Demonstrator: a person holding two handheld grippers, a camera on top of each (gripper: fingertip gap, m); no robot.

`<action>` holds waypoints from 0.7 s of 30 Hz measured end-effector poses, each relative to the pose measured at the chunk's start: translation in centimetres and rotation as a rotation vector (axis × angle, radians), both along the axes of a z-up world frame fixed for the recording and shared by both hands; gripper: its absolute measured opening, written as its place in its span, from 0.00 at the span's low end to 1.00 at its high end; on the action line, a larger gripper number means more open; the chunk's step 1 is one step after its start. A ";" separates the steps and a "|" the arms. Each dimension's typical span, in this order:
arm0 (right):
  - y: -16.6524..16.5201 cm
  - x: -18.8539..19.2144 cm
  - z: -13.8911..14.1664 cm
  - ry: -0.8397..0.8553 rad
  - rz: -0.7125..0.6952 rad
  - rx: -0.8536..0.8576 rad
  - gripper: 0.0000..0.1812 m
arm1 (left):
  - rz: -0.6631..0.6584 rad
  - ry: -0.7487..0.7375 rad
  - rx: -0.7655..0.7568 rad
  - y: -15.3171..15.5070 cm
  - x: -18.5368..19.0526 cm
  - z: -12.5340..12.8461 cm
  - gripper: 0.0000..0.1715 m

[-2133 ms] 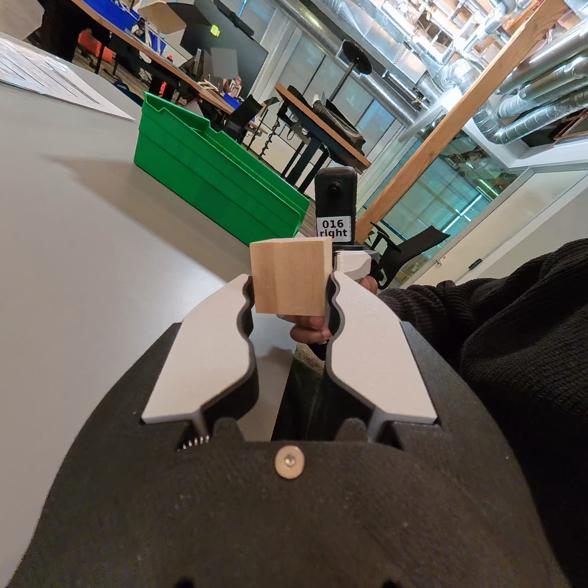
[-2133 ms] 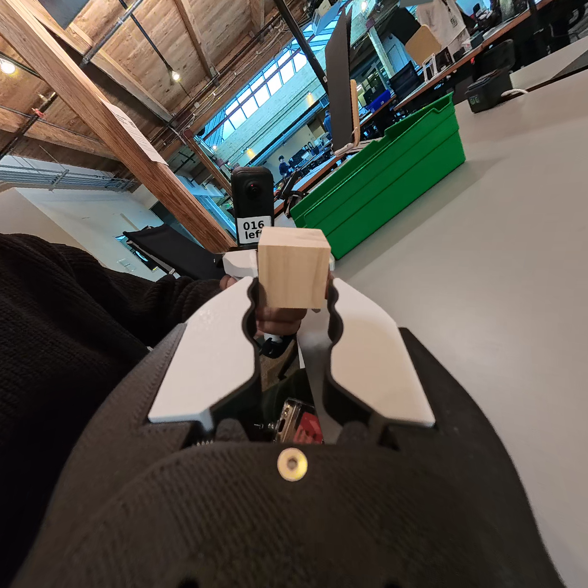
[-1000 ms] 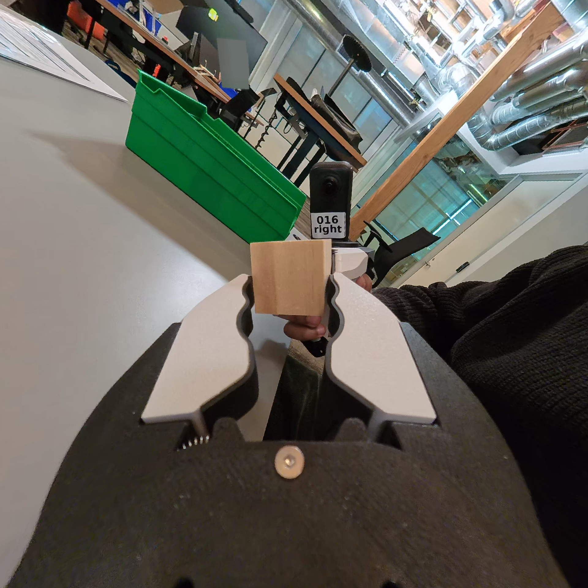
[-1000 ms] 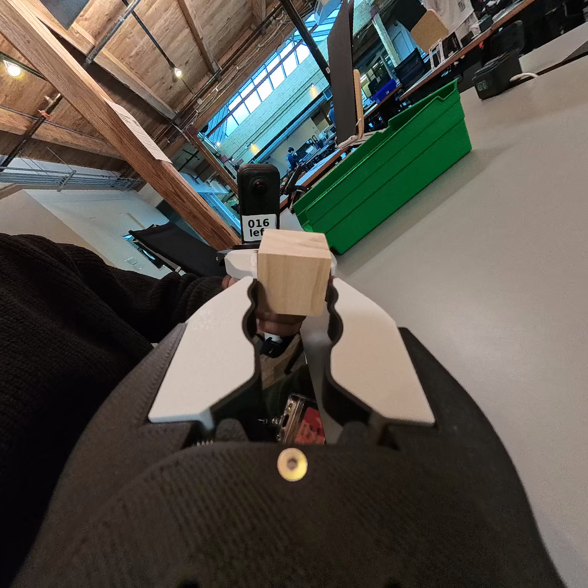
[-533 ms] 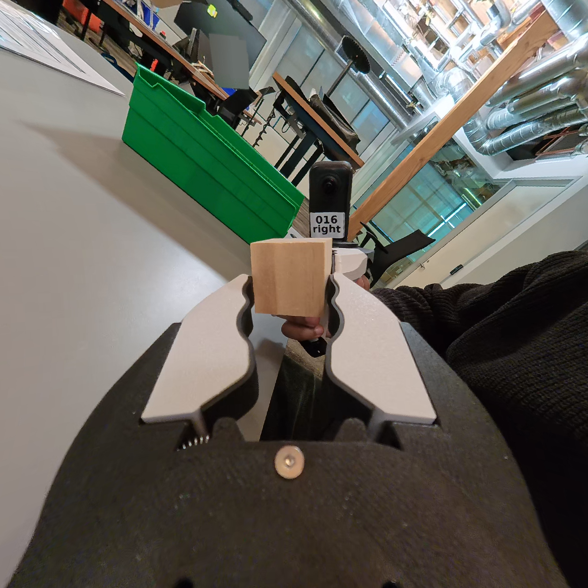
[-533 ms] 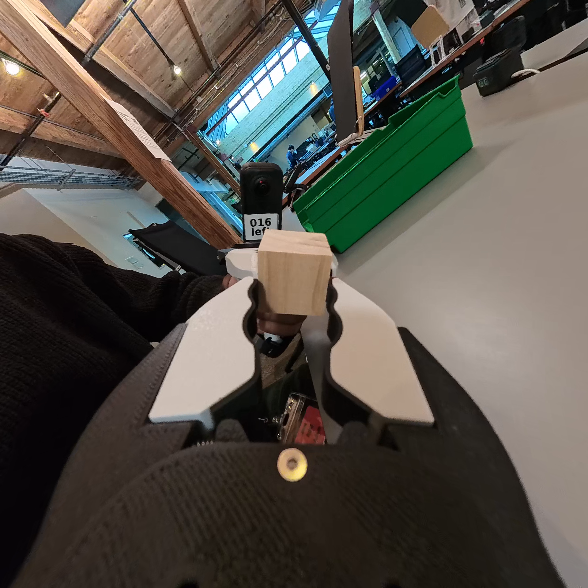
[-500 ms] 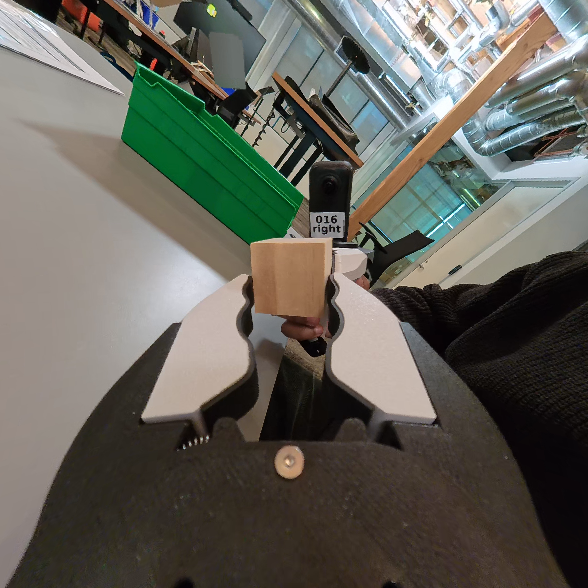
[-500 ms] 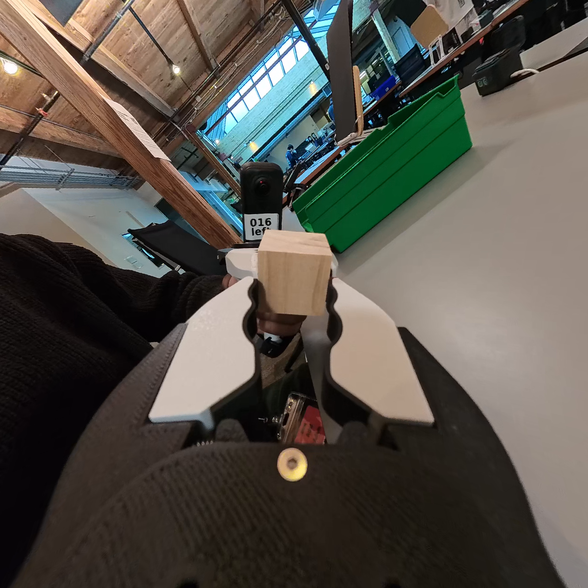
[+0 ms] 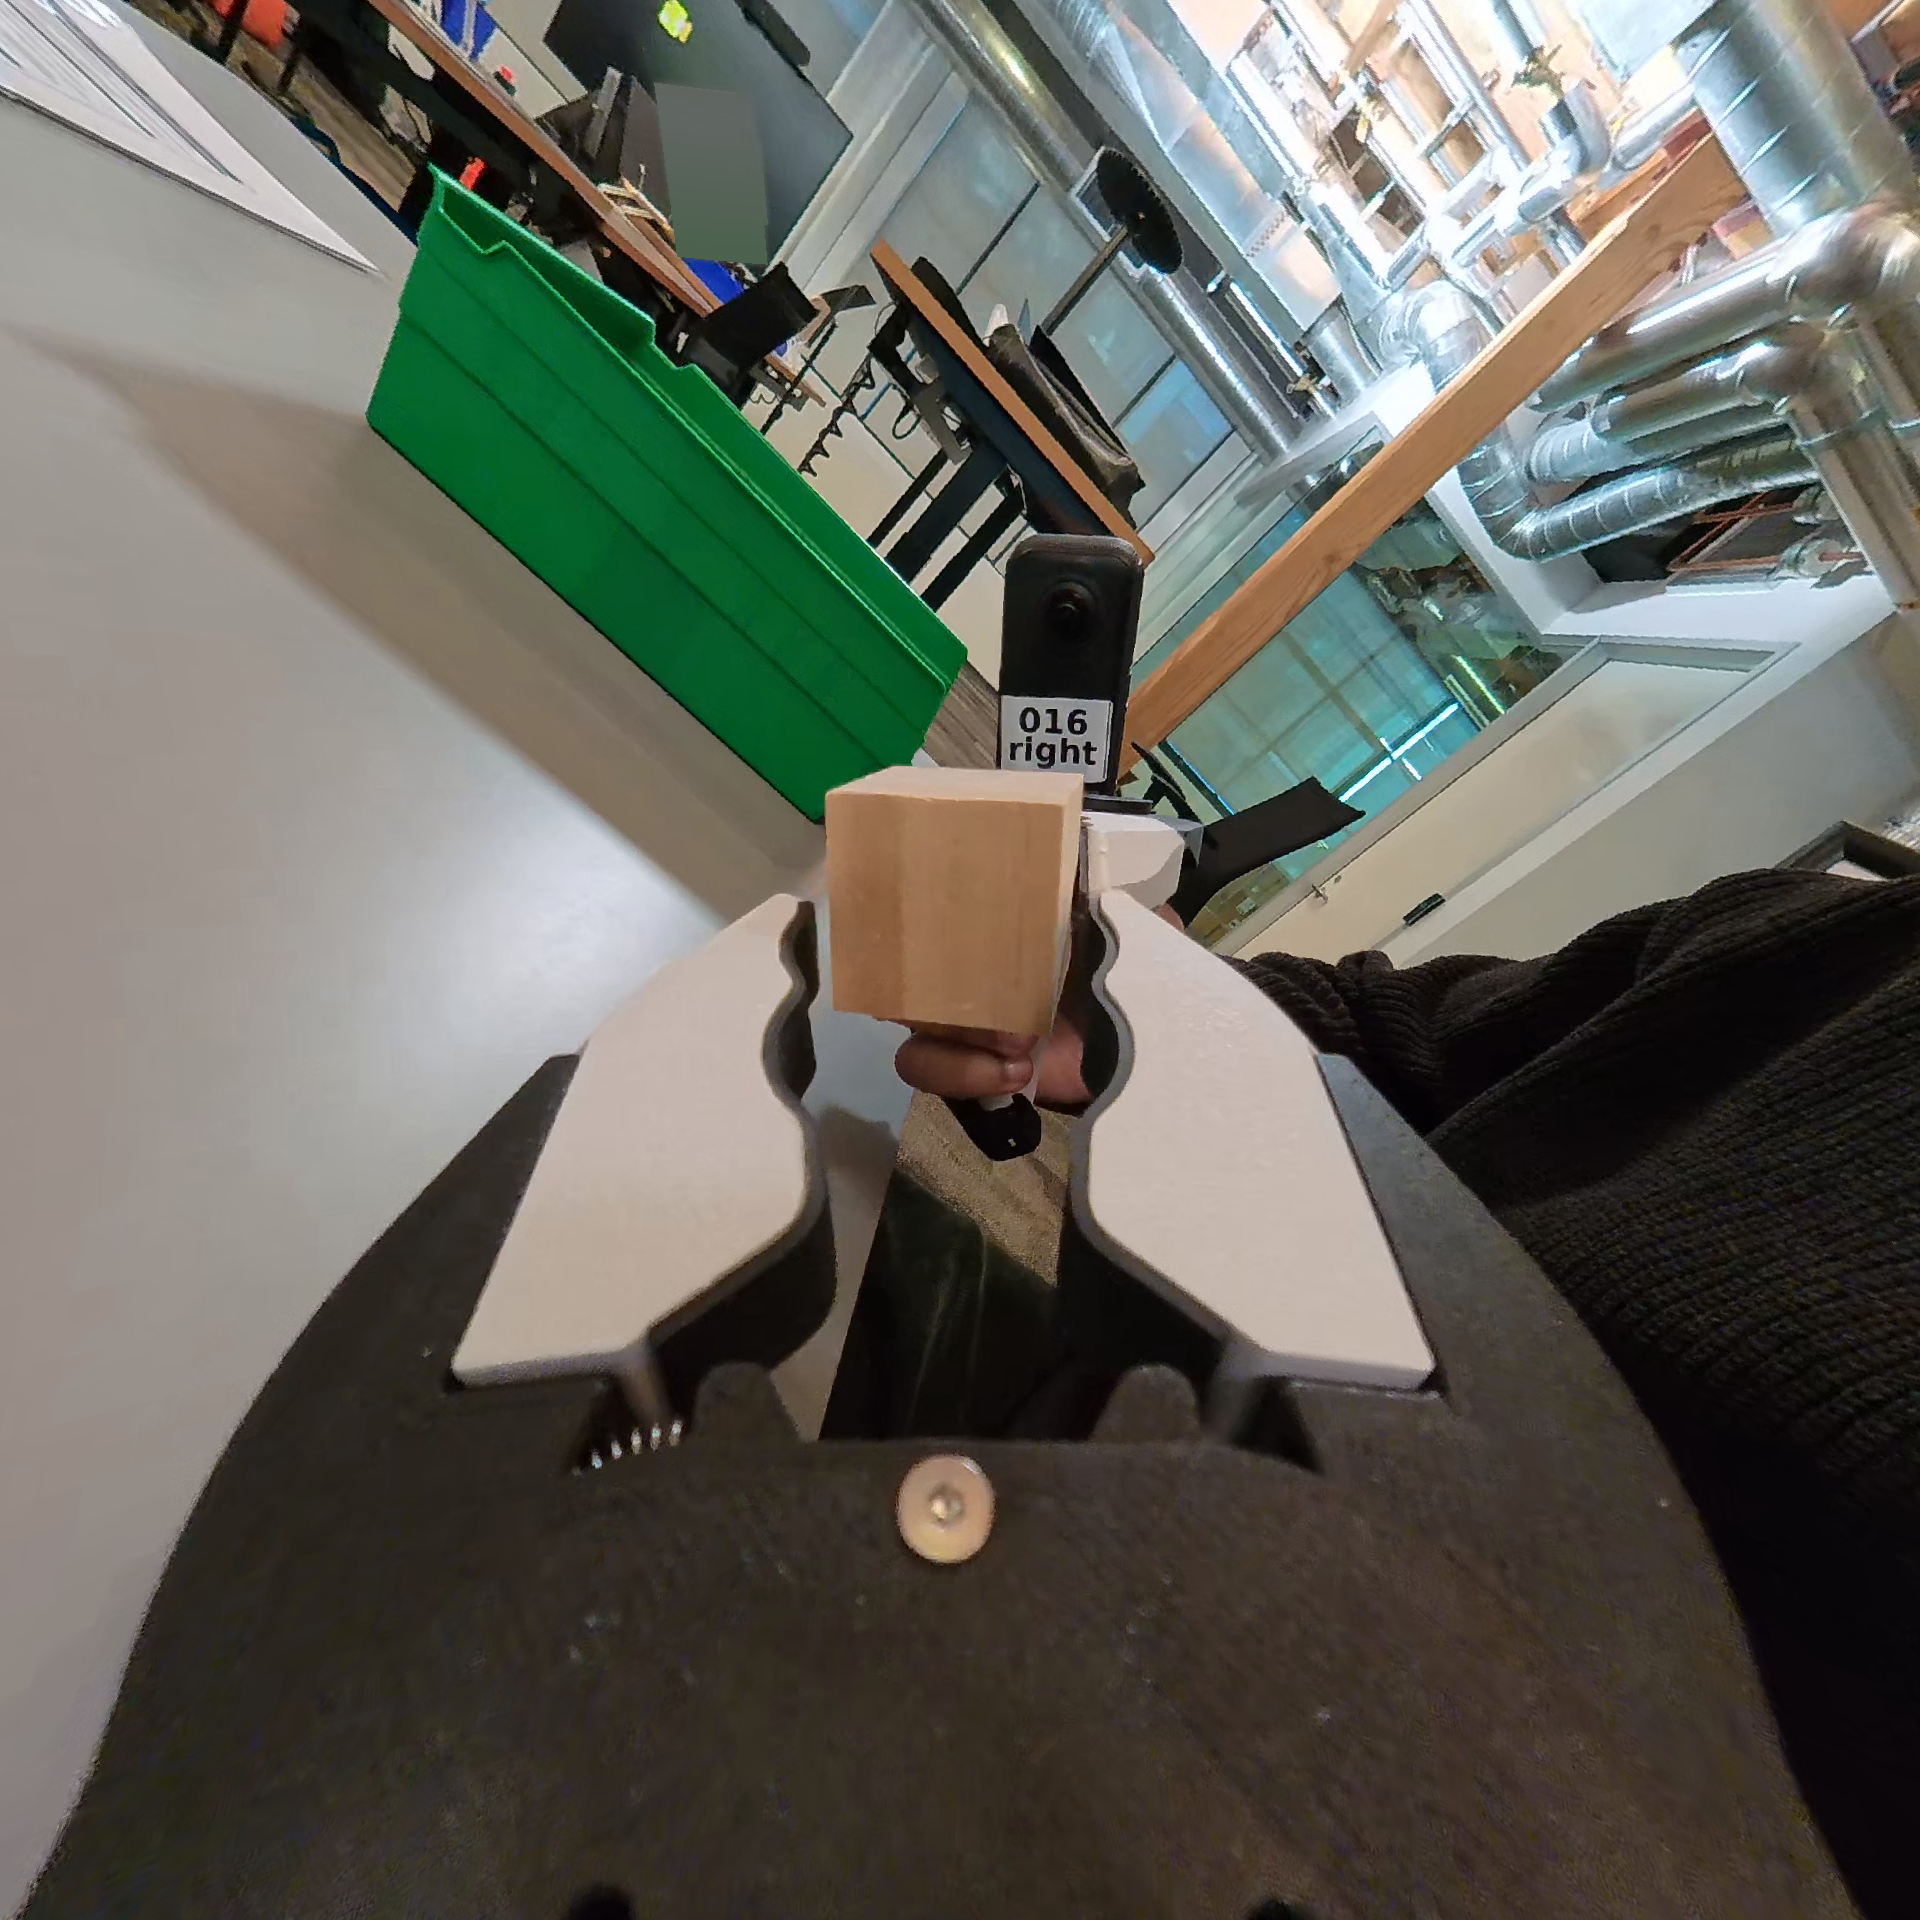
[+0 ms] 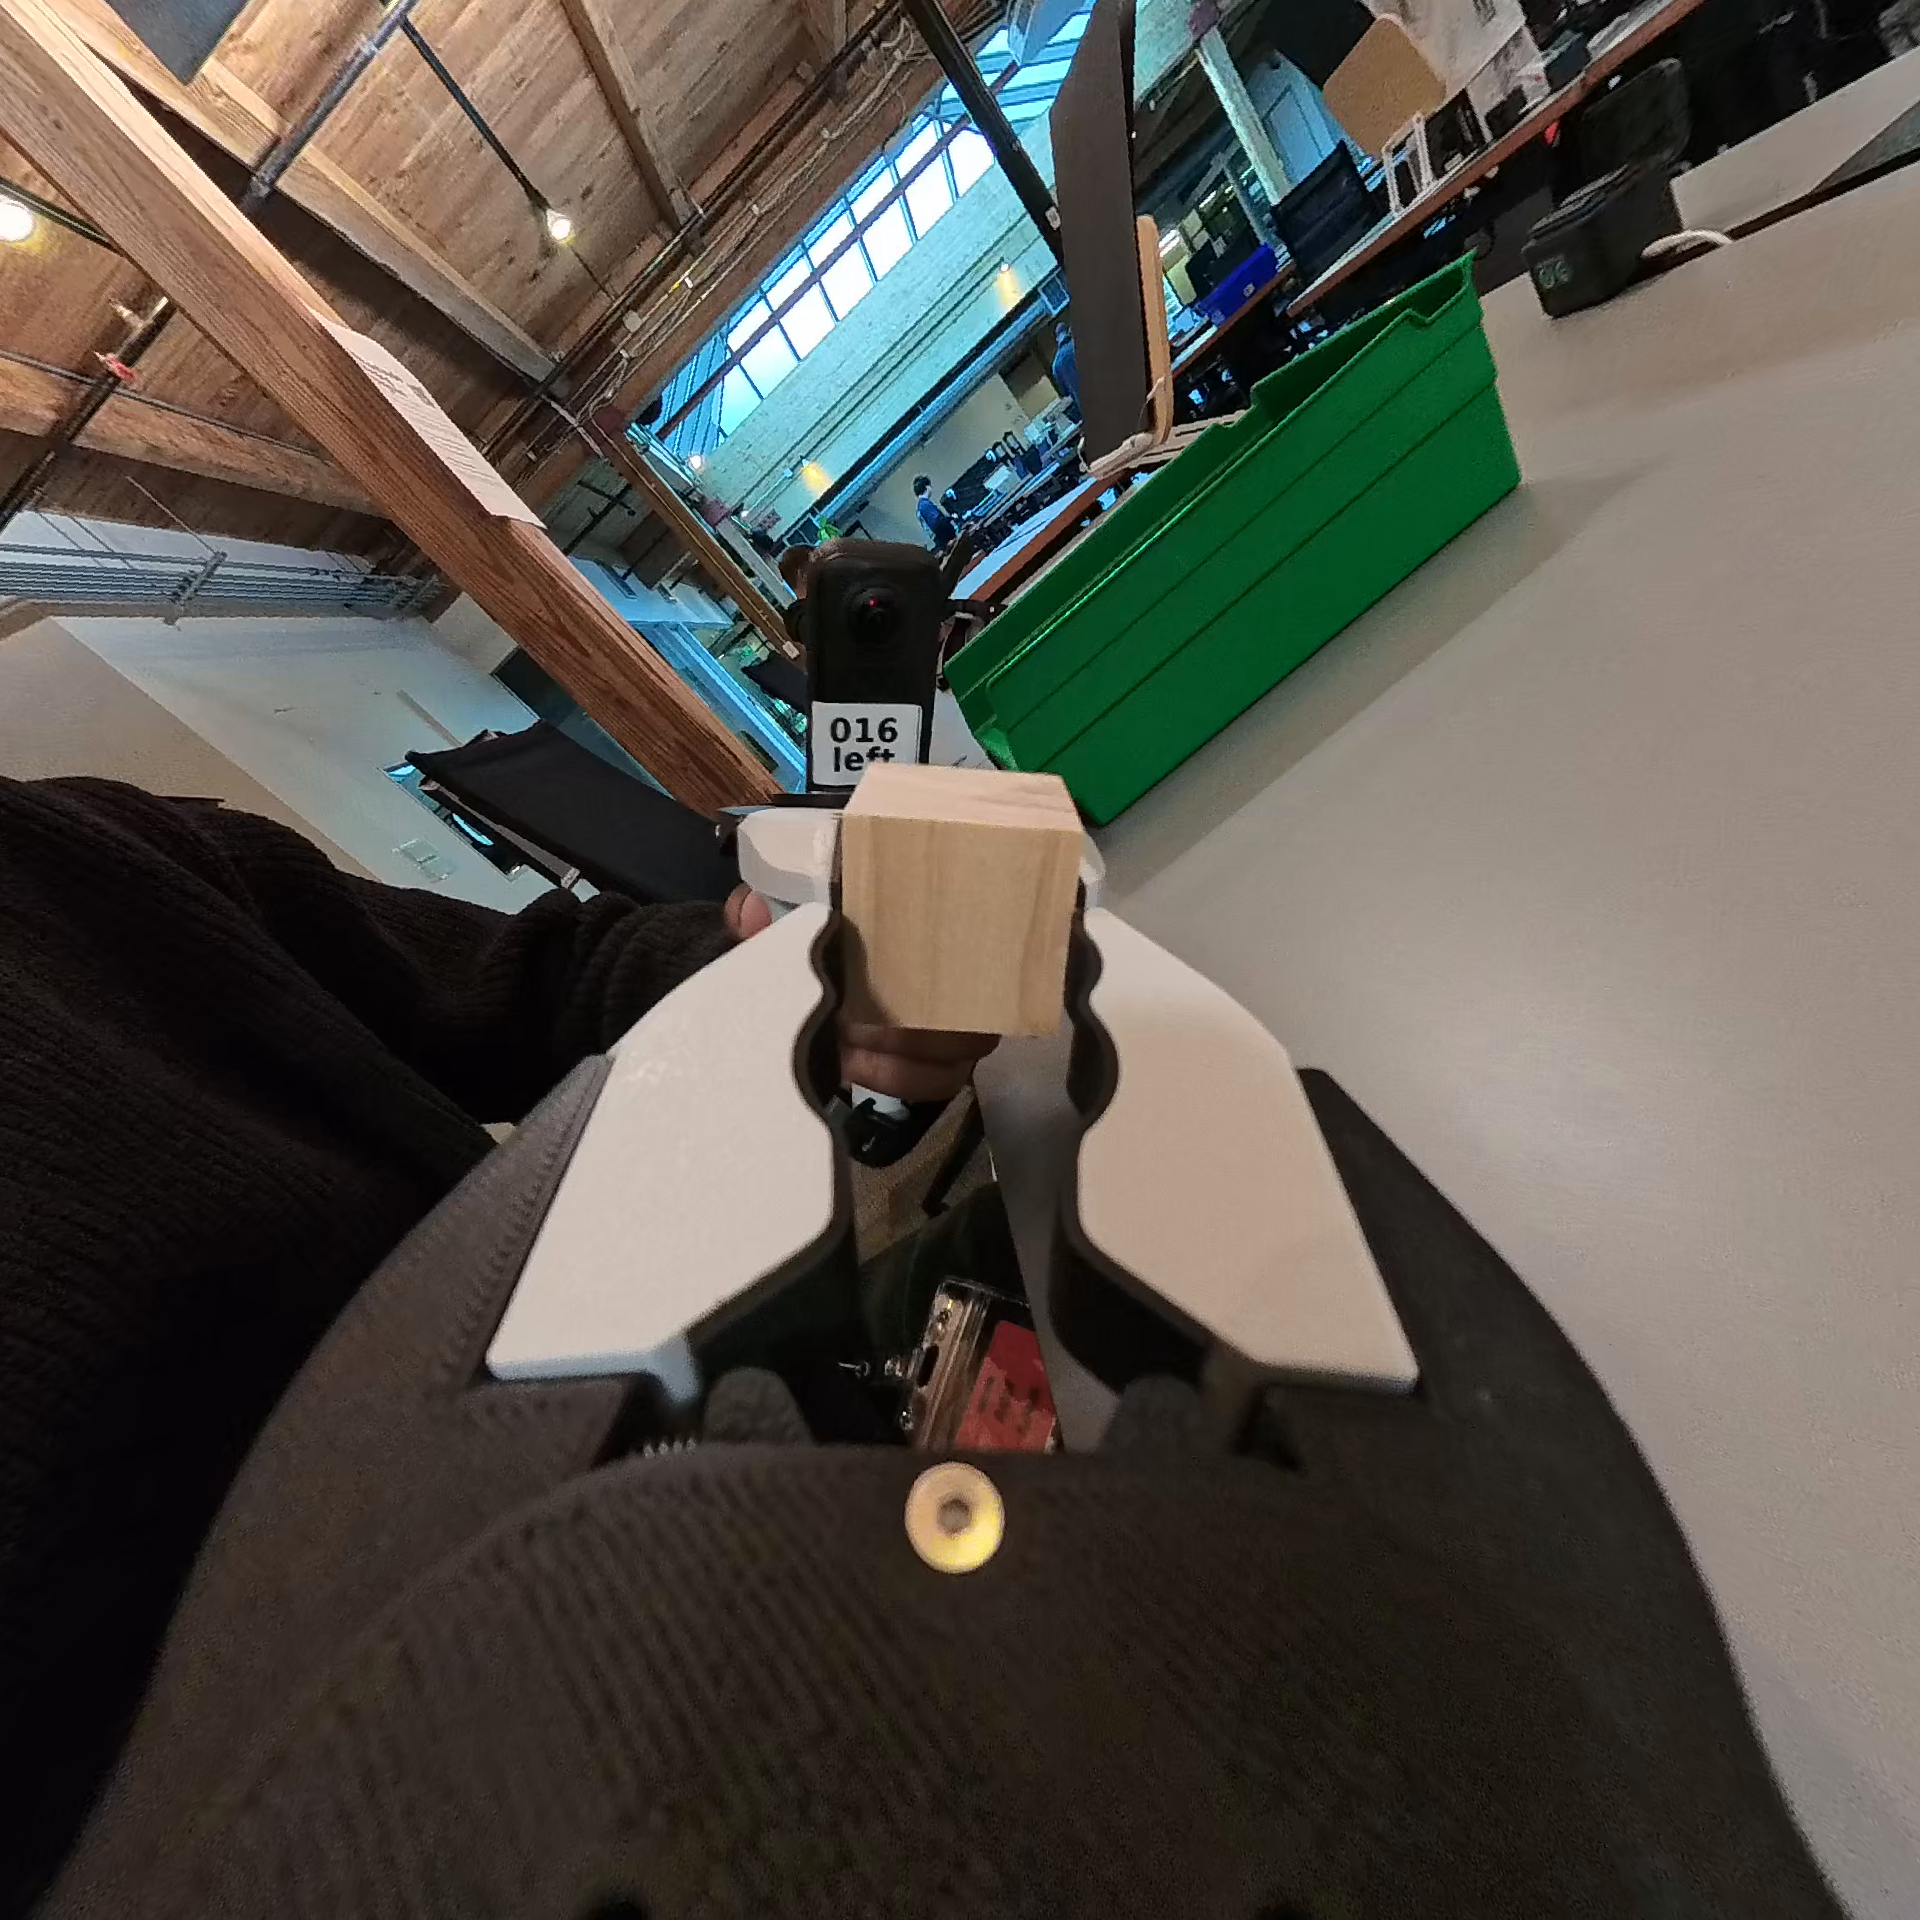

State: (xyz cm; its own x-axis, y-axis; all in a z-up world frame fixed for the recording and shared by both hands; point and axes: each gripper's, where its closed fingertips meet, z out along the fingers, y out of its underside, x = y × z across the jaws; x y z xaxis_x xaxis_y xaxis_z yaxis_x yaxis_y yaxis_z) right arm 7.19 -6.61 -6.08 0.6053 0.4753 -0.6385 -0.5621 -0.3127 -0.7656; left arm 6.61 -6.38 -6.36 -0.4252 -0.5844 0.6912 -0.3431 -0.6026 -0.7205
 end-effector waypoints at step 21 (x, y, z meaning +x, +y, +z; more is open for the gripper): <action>-6.8 20.2 10.6 -0.652 -0.454 0.052 0.23 | 0.028 -0.014 0.285 1.4 -0.2 -0.9 0.29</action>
State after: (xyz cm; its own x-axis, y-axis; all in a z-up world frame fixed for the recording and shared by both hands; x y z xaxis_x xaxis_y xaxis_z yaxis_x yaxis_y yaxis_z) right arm 27.36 -13.39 4.54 0.9911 0.1118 -0.0725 -0.0594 -0.1158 -0.9915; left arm 6.36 -5.03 -7.23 -0.4144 -0.7660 0.4914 -0.3177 -0.3842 -0.8669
